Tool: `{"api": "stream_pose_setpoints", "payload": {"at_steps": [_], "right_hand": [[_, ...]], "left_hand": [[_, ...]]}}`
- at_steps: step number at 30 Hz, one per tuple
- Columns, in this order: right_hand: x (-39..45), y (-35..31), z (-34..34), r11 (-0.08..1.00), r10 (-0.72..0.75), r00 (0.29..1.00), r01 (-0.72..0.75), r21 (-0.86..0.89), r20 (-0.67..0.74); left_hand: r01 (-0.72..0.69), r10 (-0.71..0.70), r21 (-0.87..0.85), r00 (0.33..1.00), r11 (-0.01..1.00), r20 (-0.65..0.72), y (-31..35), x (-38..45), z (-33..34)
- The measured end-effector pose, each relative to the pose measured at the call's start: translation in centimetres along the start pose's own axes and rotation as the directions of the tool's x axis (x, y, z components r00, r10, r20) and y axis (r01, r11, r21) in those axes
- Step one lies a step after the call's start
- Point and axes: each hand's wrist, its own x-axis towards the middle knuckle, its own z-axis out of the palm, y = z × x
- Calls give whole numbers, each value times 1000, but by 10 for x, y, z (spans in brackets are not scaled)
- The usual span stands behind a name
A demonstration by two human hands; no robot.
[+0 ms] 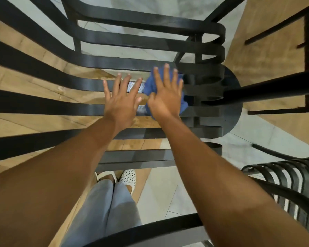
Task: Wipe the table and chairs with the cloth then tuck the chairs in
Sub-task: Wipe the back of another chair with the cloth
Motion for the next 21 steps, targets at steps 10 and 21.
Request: {"api": "stream_pose_setpoints", "payload": {"at_steps": [10, 21], "right_hand": [[-9, 60, -39, 974, 220, 961, -227, 20, 168], [-82, -7, -4, 984, -130, 882, 172, -52, 454]], "left_hand": [[-69, 68, -82, 998, 994, -12, 7, -42, -1], [123, -191, -744, 982, 656, -5, -4, -47, -8]]}}
